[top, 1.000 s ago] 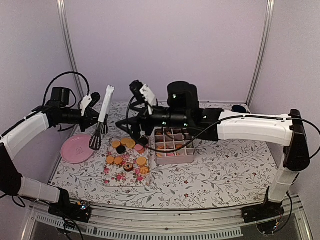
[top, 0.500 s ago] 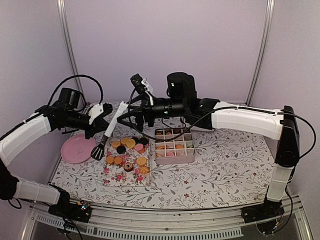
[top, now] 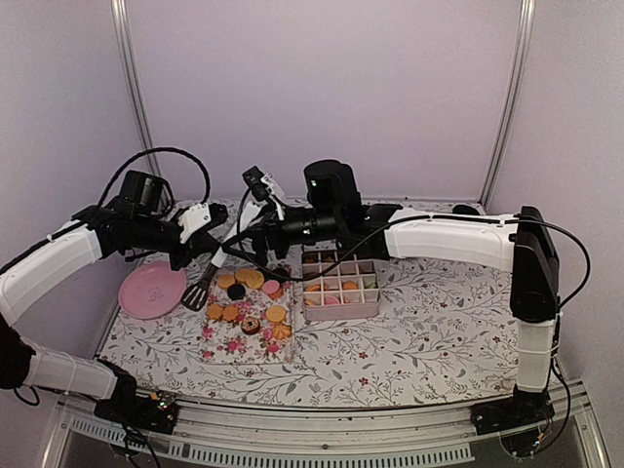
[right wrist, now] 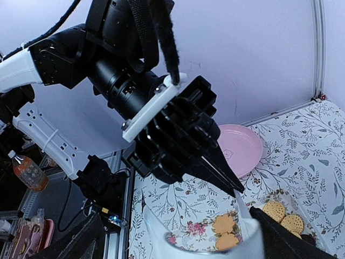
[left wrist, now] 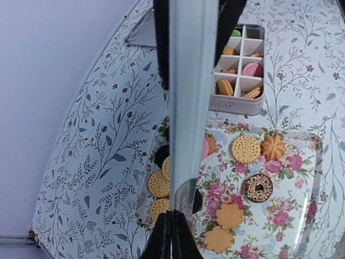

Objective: Pack the cookies
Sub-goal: Pass from the left arm to the right

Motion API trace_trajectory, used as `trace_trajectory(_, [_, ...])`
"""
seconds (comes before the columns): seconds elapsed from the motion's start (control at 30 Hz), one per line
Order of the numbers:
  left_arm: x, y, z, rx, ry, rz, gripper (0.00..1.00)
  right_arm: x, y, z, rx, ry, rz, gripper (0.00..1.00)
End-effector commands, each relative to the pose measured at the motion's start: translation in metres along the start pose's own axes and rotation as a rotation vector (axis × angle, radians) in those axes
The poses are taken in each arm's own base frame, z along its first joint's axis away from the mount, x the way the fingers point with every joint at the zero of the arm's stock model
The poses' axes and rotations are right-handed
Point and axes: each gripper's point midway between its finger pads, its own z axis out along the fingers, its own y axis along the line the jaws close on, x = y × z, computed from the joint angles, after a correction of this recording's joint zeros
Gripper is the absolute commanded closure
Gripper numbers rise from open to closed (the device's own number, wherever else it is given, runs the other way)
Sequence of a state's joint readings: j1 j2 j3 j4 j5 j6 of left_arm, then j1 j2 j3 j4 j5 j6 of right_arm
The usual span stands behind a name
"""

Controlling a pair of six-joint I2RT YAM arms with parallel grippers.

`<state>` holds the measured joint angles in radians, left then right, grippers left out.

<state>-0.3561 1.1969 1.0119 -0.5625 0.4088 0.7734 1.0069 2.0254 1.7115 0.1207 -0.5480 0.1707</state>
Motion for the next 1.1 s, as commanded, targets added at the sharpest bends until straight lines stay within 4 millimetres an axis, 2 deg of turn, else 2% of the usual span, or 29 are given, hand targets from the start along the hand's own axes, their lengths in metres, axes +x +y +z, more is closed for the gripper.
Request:
trace_trajectory(0.0, [-0.023,0.011,-0.006,-0.045,-0.046,0.024,1.0,-0.012,0.006,0.008,-0.058,-0.047,-0.006,0.12])
trace_trajectory(0.17, [-0.024,0.007,-0.005,-0.033,-0.04,0.049,1.0,-0.007,0.009,0.014,-0.097,-0.041,-0.013,0.23])
trace_trajectory(0.27, [-0.023,0.005,-0.004,-0.029,-0.034,0.057,1.0,-0.007,0.005,0.015,-0.093,-0.044,-0.022,0.25])
trace_trajectory(0.47, [-0.023,0.004,-0.004,-0.031,-0.029,0.057,1.0,0.0,-0.004,0.017,-0.086,-0.038,-0.016,0.24])
trace_trajectory(0.83, [-0.023,0.004,-0.004,-0.036,-0.019,0.064,1.0,0.007,0.003,0.021,-0.153,-0.027,0.006,0.28])
trace_trajectory(1.07, [-0.016,0.002,-0.002,-0.038,0.006,0.087,1.0,0.004,0.006,0.018,-0.164,-0.028,-0.007,0.24])
